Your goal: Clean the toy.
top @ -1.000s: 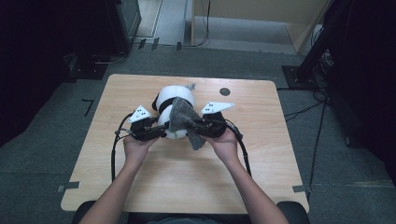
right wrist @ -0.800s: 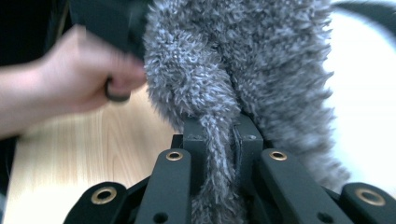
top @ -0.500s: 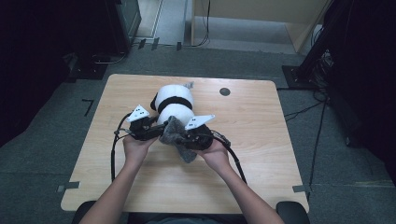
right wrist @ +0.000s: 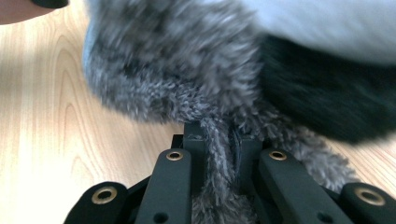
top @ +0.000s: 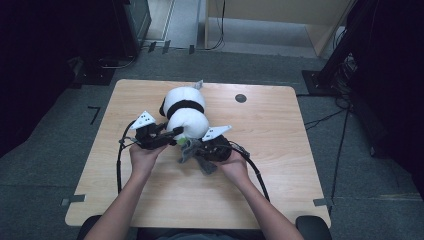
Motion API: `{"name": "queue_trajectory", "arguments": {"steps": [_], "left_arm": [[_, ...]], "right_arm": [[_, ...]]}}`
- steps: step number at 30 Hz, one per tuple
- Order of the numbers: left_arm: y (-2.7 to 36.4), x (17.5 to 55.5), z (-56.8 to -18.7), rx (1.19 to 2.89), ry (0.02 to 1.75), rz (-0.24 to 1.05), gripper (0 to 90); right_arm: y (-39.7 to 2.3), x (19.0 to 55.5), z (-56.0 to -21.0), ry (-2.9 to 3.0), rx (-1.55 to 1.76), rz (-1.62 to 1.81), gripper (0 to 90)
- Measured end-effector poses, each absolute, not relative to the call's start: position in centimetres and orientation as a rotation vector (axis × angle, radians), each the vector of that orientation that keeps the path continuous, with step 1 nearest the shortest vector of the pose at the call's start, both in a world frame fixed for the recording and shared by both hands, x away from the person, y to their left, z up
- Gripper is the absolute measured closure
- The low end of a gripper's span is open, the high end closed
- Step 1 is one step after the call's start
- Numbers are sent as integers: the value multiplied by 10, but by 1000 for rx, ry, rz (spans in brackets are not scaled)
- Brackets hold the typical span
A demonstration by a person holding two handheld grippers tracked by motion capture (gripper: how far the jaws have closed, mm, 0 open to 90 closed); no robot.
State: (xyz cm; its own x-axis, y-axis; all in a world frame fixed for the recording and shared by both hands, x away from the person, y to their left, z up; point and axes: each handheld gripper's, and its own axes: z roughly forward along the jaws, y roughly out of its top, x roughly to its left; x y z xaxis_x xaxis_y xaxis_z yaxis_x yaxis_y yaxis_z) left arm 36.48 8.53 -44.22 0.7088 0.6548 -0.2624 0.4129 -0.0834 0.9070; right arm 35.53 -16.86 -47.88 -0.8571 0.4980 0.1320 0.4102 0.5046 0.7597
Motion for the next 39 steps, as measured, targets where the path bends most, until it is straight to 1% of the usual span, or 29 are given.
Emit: {"name": "queue_trajectory", "arguments": {"steps": [4,11,16,20,29,32,39], "left_arm": [[85,365,-443,1714,857,237,541],[87,364,-442,1744,836,256,539],[89,364,-442,1749,824,258,537],[91,363,-441,1763,815,291,536],[106,366,-440,1748,848,346,536],[112,367,-439,1753,855,383,536],[132,376,-446,1736,932,411,535]], "right_arm": [[-174,358,-479,2619,792,1231,801],[-190,362,-478,2603,827,1208,800],[-207,364,-476,2552,895,1228,800],[-221,366,-471,2502,936,1236,799],[-258,365,-459,2410,1035,1276,794],[-270,364,-457,2390,1066,1265,792],[-296,361,-455,2322,1152,1247,785]]}}
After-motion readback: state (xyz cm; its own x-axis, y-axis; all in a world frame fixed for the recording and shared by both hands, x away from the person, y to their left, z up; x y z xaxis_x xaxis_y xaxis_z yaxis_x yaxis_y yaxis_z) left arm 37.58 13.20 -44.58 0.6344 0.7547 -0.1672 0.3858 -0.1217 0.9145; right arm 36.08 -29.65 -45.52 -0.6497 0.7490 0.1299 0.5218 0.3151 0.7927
